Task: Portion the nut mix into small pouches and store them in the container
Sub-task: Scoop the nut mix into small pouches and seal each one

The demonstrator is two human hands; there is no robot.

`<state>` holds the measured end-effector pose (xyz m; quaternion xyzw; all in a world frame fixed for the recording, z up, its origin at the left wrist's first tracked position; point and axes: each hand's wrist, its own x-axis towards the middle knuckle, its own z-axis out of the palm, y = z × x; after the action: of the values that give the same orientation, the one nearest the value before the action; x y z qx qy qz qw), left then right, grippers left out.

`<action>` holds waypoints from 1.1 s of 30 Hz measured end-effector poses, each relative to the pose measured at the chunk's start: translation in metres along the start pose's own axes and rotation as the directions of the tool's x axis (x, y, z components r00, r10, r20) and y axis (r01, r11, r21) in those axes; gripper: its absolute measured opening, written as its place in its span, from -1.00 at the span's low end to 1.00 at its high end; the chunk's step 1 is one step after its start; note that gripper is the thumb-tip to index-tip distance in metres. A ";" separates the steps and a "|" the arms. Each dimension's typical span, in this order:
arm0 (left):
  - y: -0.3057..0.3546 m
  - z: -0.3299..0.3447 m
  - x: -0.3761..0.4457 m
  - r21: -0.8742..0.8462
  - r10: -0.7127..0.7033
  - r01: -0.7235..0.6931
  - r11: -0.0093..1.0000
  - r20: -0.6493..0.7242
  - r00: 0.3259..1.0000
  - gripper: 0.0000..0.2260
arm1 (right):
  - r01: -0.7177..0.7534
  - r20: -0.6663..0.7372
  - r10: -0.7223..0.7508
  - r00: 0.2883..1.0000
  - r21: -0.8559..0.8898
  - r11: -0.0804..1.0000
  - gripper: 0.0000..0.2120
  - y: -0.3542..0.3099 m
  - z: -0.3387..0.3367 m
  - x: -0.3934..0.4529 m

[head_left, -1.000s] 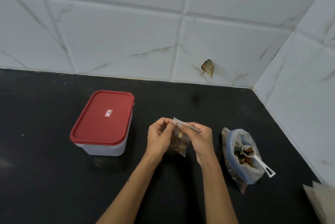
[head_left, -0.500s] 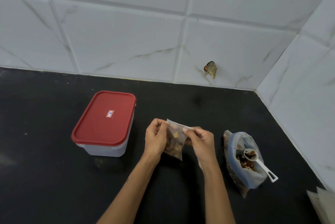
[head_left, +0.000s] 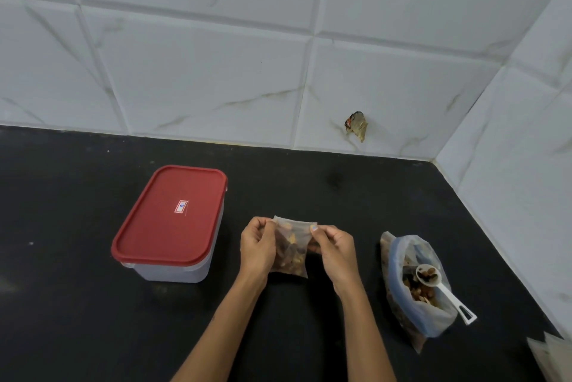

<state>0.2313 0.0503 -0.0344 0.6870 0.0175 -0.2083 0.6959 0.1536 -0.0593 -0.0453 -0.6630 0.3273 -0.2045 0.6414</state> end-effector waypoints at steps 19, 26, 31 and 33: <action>-0.002 0.028 0.090 0.386 0.353 -0.289 0.876 -0.105 0.930 -0.89 | 0.094 -0.177 -0.207 0.962 -0.500 0.861 -0.77 -0.003 0.043 0.096; -0.012 0.029 0.103 0.479 0.474 -0.367 0.798 -0.122 0.872 -0.92 | 0.033 -0.284 -0.226 0.932 -0.554 0.832 -0.80 0.005 0.049 0.105; -0.015 0.028 0.107 0.458 0.472 -0.364 0.811 -0.145 0.870 -0.91 | 0.031 -0.281 -0.227 0.932 -0.563 0.826 -0.79 0.007 0.050 0.106; -0.016 0.028 0.107 0.460 0.474 -0.365 0.809 -0.144 0.869 -0.91 | 0.036 -0.287 -0.230 0.930 -0.551 0.834 -0.80 0.010 0.049 0.106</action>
<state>0.3162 -0.0045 -0.0813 0.8270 -0.0925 0.0420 0.5530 0.2604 -0.0979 -0.0751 -0.7913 0.4298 -0.2615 0.3475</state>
